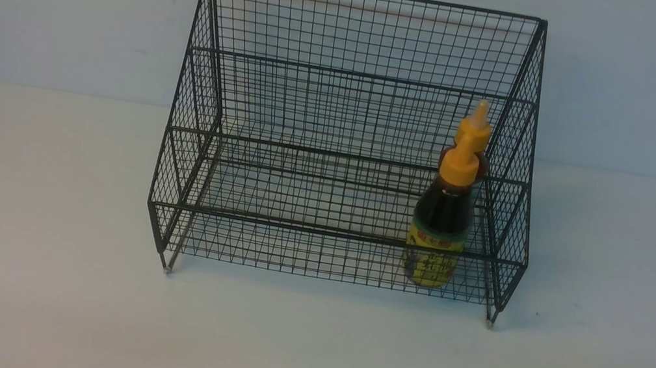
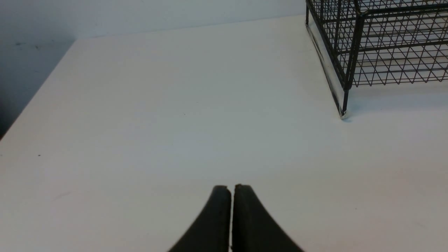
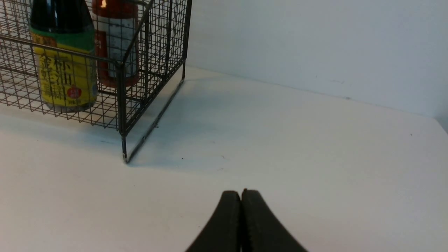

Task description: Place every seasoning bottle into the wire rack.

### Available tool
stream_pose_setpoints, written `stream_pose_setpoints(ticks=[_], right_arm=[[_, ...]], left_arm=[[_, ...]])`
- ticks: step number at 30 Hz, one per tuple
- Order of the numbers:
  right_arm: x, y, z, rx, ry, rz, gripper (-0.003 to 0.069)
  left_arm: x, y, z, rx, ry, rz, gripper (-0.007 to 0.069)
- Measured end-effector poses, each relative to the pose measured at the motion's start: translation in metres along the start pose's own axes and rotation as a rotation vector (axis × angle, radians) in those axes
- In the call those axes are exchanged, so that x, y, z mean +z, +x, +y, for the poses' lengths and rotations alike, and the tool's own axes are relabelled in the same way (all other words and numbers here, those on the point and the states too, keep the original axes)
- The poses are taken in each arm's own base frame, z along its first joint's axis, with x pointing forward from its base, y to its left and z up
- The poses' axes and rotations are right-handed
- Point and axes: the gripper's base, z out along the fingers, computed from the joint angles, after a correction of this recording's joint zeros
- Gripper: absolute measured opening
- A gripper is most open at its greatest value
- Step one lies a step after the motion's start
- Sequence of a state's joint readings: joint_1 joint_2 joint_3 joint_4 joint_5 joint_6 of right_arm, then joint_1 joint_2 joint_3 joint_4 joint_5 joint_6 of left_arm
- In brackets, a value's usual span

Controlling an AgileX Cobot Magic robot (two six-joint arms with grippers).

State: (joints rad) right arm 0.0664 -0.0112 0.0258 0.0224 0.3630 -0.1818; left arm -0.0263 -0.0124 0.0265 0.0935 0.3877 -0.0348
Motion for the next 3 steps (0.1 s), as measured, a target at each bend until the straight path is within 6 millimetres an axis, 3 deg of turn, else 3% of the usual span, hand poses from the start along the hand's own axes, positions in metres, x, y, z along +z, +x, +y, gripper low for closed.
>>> stream_pose_setpoints(ticks=[3], right_arm=[[0.0000, 0.0000, 0.0000, 0.000, 0.000, 0.000, -0.0015]], left_arm=[[0.0000, 0.0000, 0.0000, 0.000, 0.000, 0.000, -0.0005]])
